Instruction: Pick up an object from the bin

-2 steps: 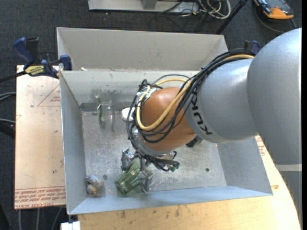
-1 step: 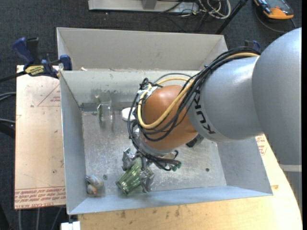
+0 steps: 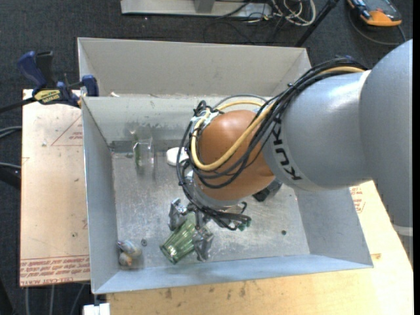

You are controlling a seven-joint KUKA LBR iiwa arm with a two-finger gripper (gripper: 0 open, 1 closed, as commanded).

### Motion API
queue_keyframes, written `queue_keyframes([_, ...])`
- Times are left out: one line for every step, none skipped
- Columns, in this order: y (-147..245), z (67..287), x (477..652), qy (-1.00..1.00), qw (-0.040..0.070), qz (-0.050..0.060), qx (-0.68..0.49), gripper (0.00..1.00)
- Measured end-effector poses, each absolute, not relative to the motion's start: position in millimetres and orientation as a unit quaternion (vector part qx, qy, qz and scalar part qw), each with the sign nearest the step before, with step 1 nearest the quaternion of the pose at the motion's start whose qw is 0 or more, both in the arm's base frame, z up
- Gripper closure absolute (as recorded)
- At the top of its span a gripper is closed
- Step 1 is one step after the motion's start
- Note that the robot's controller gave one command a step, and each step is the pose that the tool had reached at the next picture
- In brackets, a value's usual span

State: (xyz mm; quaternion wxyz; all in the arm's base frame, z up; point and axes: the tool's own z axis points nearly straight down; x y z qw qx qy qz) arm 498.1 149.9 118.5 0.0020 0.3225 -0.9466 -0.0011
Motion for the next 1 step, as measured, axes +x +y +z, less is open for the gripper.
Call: queue_keyframes([150.1, 134.9, 499.3, -0.947, 0.000, -0.001, 0.322, 1.00])
